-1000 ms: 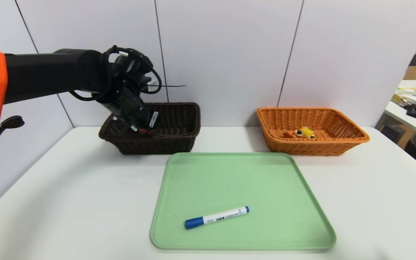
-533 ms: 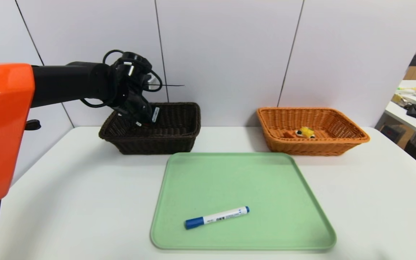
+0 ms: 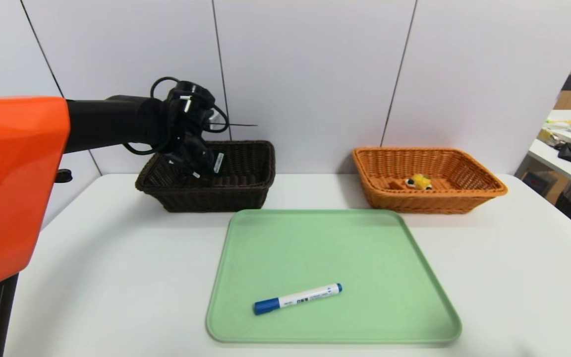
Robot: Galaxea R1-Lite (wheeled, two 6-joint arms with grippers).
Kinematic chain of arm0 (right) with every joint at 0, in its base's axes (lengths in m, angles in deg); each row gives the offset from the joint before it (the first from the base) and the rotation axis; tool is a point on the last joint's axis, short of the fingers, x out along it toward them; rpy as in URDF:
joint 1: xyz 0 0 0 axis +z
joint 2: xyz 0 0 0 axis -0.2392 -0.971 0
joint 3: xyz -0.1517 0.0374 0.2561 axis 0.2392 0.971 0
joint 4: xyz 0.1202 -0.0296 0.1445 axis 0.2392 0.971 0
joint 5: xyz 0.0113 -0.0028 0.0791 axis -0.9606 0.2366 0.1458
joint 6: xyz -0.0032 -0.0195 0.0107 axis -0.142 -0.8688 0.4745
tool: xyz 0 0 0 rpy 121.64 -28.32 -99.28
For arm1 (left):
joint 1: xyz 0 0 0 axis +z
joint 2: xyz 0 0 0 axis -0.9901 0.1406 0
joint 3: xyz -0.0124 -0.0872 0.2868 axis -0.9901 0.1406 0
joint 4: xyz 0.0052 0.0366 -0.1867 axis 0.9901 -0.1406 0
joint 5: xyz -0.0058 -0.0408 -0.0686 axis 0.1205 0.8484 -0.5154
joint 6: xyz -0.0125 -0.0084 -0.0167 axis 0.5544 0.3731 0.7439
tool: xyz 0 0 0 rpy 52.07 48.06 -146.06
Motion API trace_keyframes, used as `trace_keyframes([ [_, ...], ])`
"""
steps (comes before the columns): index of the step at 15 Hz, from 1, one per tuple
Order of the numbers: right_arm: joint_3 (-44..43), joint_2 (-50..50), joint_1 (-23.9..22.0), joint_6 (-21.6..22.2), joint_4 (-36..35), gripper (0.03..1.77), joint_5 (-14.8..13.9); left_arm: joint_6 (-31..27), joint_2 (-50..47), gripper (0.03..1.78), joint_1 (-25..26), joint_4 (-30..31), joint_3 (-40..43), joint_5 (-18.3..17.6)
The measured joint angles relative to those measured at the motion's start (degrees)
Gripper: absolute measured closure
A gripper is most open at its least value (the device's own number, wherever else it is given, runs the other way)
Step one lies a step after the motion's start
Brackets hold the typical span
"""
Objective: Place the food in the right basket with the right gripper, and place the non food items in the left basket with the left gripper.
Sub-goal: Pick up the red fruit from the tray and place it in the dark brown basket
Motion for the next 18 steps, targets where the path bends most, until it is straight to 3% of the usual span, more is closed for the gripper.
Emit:
trace_keyframes([
  [12, 0.2, -0.1, 0.0, -0.1, 0.0, 0.10, 0.1, 0.3, 0.2, 1.21, 0.0, 0.1, 0.1, 0.1],
  [14, 0.2, -0.1, 0.0, -0.1, 0.0, 0.10, 0.1, 0.3, 0.3, 0.96, -0.1, 0.1, 0.3, 0.1],
  [18, 0.2, -0.2, 0.0, -0.1, 0.0, 0.10, 0.0, 0.2, 0.2, 0.62, -0.1, 0.1, 0.2, 0.0],
])
